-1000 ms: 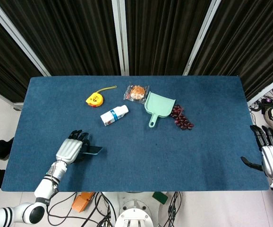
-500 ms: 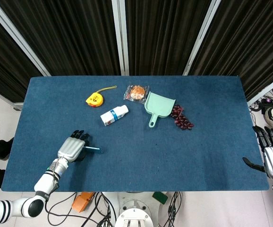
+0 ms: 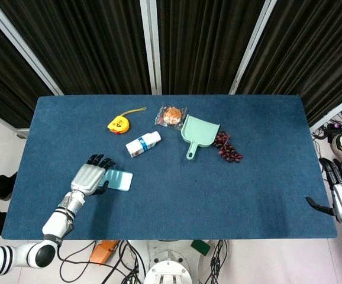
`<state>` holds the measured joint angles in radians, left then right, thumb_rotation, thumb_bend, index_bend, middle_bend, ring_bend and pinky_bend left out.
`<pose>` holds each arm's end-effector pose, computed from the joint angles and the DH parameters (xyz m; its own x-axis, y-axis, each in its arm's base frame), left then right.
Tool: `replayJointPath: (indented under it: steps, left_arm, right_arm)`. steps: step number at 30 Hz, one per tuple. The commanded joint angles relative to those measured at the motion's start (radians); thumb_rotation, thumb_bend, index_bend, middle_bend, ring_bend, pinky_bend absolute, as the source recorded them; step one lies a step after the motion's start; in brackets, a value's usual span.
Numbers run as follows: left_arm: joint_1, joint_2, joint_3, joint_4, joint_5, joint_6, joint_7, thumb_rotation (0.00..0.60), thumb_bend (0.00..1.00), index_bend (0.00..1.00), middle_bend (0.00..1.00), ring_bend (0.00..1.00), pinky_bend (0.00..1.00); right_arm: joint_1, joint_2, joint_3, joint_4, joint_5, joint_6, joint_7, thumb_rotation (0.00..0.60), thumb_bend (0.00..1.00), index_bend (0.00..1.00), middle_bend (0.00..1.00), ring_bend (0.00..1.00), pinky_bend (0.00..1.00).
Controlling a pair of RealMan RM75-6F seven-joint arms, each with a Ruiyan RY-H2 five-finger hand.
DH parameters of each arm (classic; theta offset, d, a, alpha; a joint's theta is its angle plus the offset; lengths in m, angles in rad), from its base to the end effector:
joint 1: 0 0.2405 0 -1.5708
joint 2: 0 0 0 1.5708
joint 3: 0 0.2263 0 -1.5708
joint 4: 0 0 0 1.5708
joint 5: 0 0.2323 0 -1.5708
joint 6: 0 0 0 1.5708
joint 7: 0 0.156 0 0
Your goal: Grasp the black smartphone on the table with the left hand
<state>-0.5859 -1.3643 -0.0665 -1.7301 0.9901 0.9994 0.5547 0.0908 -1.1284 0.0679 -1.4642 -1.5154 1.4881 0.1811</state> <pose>-0.1831 0.2787 -0.0182 0.5365 0.3916 0.7475 0.8438 -0.2628 -0.4679 -0.3181 -0.2010 0.1427 0.3542 0.0287 0.9347 -0.9347 -0.0207 0.3549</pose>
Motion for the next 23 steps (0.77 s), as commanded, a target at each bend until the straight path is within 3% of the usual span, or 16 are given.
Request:
replayJointPath:
  steps: [1, 7, 10, 19, 23]
  left_arm:
    - [0.041, 0.025, -0.023, -0.022, 0.044, 0.091, -0.067, 0.600, 0.48, 0.15, 0.09, 0.00, 0.00]
    - [0.179, 0.039, -0.015, 0.041, 0.222, 0.363, -0.214, 0.600, 0.24, 0.15, 0.09, 0.00, 0.00]
    - [0.247, 0.064, 0.012, 0.069, 0.271, 0.449, -0.265, 0.600, 0.18, 0.15, 0.09, 0.00, 0.00]
    - [0.415, 0.172, 0.104, 0.045, 0.321, 0.562, -0.357, 0.600, 0.16, 0.15, 0.09, 0.00, 0.00]
    - [0.461, 0.183, 0.121, 0.046, 0.342, 0.591, -0.382, 0.600, 0.16, 0.15, 0.09, 0.00, 0.00]
  right_arm:
    - [-0.001, 0.002, 0.001, 0.001, 0.002, 0.000, 0.001, 0.600, 0.27, 0.08, 0.14, 0.00, 0.04]
    - [-0.006, 0.014, 0.005, 0.000, 0.010, 0.003, 0.002, 0.600, 0.27, 0.08, 0.14, 0.00, 0.04]
    - [-0.005, 0.015, 0.005, -0.003, 0.010, 0.001, 0.000, 0.600, 0.27, 0.08, 0.14, 0.00, 0.04]
    - [0.005, 0.006, -0.002, -0.027, -0.013, -0.007, -0.029, 0.600, 0.27, 0.08, 0.14, 0.00, 0.04]
    - [0.012, 0.003, -0.004, -0.040, -0.022, -0.013, -0.045, 0.600, 0.27, 0.08, 0.14, 0.00, 0.04]
